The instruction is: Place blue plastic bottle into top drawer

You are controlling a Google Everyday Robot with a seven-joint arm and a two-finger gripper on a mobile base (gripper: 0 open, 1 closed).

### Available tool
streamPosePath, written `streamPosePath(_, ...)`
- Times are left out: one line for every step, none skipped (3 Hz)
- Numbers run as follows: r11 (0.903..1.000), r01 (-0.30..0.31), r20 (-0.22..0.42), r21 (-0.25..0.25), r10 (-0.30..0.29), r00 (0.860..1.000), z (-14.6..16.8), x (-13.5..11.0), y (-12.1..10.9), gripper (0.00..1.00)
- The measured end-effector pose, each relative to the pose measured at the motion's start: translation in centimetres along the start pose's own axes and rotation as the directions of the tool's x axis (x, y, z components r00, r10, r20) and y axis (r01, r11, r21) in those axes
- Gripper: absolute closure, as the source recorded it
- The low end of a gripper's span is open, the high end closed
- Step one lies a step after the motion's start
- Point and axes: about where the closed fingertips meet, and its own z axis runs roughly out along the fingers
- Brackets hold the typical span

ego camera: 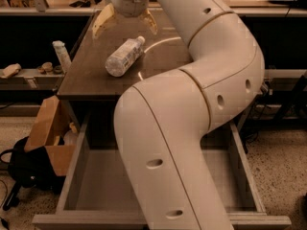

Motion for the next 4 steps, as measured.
streamPosePath(0.9998,0.022,-0.023,-0.006,-0.022,1.000,1.7,-0.7,1.5,0.00)
streamPosePath(0.9975,0.067,-0.028,-0.022,-0.068,0.997,2.1,-1.0,2.5,0.00)
streamPosePath(0.9976,0.064,0.004,-0.029,-0.064,0.998,2.6,-2.0,2.7,0.00)
streamPosePath(0.9988,0.035,0.014,-0.034,-0.034,0.999,3.2,-2.5,2.2,0.00)
